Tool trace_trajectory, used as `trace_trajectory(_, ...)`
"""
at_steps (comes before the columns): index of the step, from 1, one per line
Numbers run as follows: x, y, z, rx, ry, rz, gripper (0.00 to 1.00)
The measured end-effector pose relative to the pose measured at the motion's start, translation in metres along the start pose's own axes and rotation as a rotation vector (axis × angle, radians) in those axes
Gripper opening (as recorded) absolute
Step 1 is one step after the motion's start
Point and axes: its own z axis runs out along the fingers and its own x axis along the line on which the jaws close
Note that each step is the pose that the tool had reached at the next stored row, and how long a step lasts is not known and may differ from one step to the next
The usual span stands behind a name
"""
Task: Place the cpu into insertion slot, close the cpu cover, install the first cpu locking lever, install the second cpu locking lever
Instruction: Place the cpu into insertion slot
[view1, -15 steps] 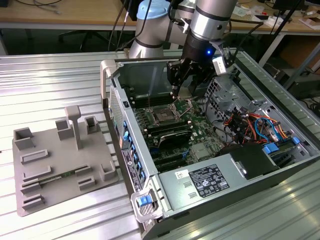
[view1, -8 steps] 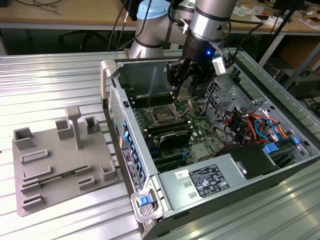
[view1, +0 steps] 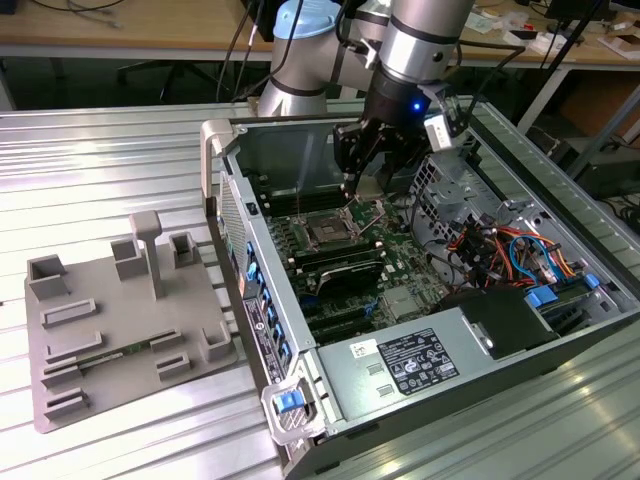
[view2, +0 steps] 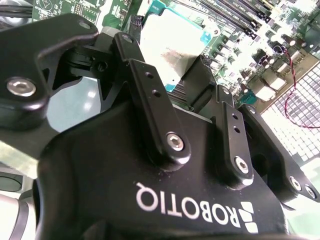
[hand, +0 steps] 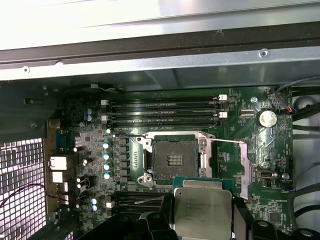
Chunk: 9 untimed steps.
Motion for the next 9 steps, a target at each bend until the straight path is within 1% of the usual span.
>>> trace_trajectory(9, 0.0000, 0.0001, 0.0019, 0.0027, -0.0002, 0.000, 0.55)
